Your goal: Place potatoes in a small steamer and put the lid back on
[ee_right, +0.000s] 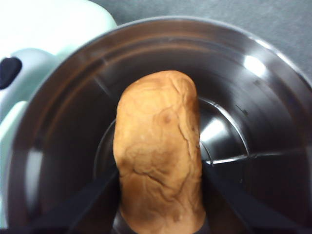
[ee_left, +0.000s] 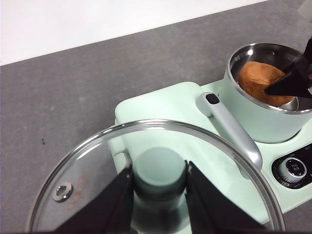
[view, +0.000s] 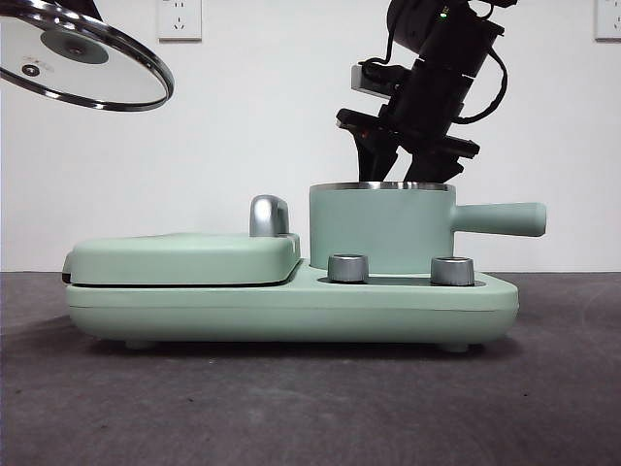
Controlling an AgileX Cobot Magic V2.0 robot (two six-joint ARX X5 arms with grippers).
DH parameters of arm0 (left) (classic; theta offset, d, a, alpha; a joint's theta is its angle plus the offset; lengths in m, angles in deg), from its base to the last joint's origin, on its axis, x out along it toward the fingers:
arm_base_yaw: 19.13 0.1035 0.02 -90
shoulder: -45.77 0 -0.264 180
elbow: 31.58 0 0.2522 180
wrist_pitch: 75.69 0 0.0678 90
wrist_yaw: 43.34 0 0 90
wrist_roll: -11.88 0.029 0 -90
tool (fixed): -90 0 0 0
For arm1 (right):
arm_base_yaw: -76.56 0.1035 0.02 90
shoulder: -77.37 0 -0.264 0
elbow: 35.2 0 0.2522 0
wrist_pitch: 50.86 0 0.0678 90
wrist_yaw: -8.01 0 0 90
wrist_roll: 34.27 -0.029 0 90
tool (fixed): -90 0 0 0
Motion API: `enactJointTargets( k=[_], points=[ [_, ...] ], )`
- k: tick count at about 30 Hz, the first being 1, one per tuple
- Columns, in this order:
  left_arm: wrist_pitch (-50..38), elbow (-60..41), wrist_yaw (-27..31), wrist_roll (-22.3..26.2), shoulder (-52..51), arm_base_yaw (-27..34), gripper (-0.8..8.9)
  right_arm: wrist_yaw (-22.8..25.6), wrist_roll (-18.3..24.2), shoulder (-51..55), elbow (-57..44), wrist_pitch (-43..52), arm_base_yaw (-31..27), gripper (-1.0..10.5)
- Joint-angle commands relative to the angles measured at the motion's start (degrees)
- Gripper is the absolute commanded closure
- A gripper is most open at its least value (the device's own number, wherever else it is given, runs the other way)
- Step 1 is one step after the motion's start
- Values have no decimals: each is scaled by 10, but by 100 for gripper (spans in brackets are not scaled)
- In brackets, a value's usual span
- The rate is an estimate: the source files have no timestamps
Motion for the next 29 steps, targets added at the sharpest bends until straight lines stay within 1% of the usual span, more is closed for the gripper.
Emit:
enactJointTargets(
  k=[1, 3, 5, 8, 9, 12, 16, 18, 21, 23, 26, 29],
  points=[
    [-14, 8, -1, -2, -1, -2, 802, 1, 9, -10, 14, 2, 3, 594],
    [-14, 8, -1, -2, -1, -2, 802, -2, 8, 2, 14, 0, 3, 583],
    [-14, 8, -1, -3, -1, -2, 802, -1, 8, 36, 14, -4, 3, 583],
    [-14, 8, -1, -3, -1, -2, 802, 22, 7, 130, 8, -25, 3, 584],
    [-14, 8, -1, -3, -1, -2, 802, 24, 7, 168, -7, -26, 3, 585],
    [-14, 8, -1, -3, -1, -2, 802, 31, 6, 273, -99, -4, 2, 585],
    [-14, 8, -2, -3, 0, -3, 802, 58, -2, 435, -282, 40, 2, 587],
    [-14, 8, -13, -3, 0, -3, 803, 72, -2, 487, -338, 51, 2, 588],
    [-15, 8, -38, -3, 0, -3, 802, 110, 3, 562, -409, 50, -2, 590],
    [-17, 8, -52, -4, 1, -5, 802, 125, 7, 606, -445, 42, -11, 590],
    [-29, 8, -59, -5, 7, -16, 803, 129, 8, 668, -483, 16, -28, 590],
    [-47, 8, -61, -5, 19, -32, 802, 129, 8, 714, -495, -23, -45, 590]
  ],
)
